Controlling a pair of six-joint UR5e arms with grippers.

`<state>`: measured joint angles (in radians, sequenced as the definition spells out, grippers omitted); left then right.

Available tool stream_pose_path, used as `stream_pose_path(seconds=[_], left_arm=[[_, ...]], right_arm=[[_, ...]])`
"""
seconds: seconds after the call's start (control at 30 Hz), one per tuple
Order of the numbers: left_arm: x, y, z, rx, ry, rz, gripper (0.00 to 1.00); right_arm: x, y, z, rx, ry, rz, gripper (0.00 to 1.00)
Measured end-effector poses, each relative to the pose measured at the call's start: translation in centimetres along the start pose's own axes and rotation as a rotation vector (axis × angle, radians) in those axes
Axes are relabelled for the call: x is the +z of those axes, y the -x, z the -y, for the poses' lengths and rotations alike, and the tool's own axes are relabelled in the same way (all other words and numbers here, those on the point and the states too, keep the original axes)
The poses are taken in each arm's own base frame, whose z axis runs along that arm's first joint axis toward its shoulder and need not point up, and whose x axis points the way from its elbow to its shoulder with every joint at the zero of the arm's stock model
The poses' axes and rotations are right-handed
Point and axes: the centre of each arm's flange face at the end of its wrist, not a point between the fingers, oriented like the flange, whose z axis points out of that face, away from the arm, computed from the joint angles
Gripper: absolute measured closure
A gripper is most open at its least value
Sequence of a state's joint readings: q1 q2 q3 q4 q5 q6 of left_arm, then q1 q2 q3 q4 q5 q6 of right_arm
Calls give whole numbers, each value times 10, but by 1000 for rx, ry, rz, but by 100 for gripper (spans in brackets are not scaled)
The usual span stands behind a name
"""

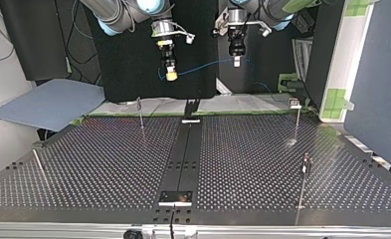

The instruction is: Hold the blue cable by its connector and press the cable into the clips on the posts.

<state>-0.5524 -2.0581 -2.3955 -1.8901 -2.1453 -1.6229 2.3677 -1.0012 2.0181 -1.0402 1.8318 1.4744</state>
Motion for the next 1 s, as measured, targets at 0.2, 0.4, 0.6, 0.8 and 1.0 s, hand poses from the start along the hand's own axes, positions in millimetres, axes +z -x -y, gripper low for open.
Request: stream_pose_path(seconds=[0.2, 0.4, 0.6, 0.8, 1.0], left_arm=[[0, -1, 0, 2, 0, -3, 100], [0, -2, 0, 2, 0, -3, 100], [0, -2, 0, 2, 0, -4, 100], [0, -2, 0, 2, 0, -4, 100], [0, -2, 0, 2, 0, -4, 100]], right_arm=[[0, 0, 0, 0, 0, 0, 100], [0, 0, 0, 0, 0, 0, 100], [-9, 12, 10, -14, -25, 37, 100], [-28, 44, 23, -44, -64, 135, 100], [-35, 63, 24, -58, -72, 181, 100]])
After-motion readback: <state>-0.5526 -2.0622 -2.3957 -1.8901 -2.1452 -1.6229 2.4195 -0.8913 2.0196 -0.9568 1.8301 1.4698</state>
